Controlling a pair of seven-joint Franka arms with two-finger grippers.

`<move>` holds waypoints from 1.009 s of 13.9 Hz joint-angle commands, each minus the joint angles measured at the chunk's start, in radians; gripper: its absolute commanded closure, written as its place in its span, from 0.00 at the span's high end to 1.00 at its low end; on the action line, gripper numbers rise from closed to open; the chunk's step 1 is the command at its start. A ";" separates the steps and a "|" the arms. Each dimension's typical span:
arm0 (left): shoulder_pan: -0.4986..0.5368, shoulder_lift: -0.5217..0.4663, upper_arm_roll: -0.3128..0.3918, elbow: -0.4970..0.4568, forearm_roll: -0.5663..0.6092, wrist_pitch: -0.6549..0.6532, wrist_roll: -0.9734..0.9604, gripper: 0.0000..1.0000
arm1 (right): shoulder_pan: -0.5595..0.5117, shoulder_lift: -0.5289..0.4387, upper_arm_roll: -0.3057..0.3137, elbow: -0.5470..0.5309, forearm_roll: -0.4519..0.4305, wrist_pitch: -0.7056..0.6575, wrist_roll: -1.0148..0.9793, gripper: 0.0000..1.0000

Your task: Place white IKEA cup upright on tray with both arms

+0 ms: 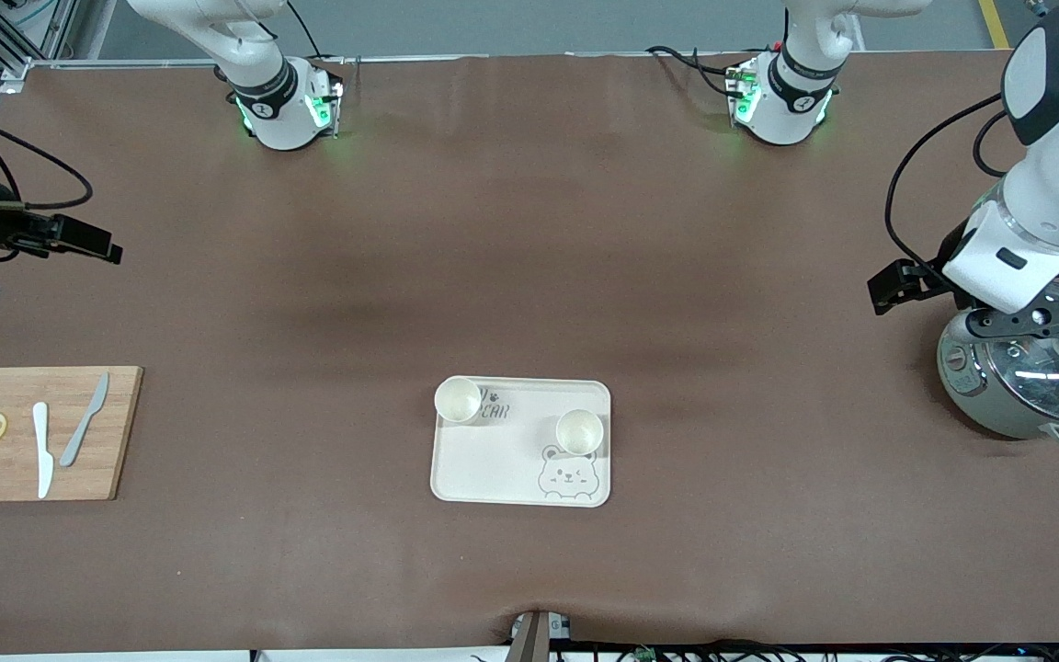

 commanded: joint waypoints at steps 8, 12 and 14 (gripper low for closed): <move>0.013 -0.111 0.006 -0.006 0.006 -0.109 0.042 1.00 | -0.033 -0.098 0.031 -0.101 -0.029 0.064 -0.083 1.00; 0.013 -0.155 0.011 -0.012 -0.009 -0.141 0.050 1.00 | 0.016 -0.092 0.034 -0.058 -0.152 0.065 -0.092 1.00; 0.038 -0.168 0.011 -0.008 -0.012 -0.152 0.062 1.00 | 0.015 -0.087 0.031 -0.024 -0.135 0.068 -0.090 1.00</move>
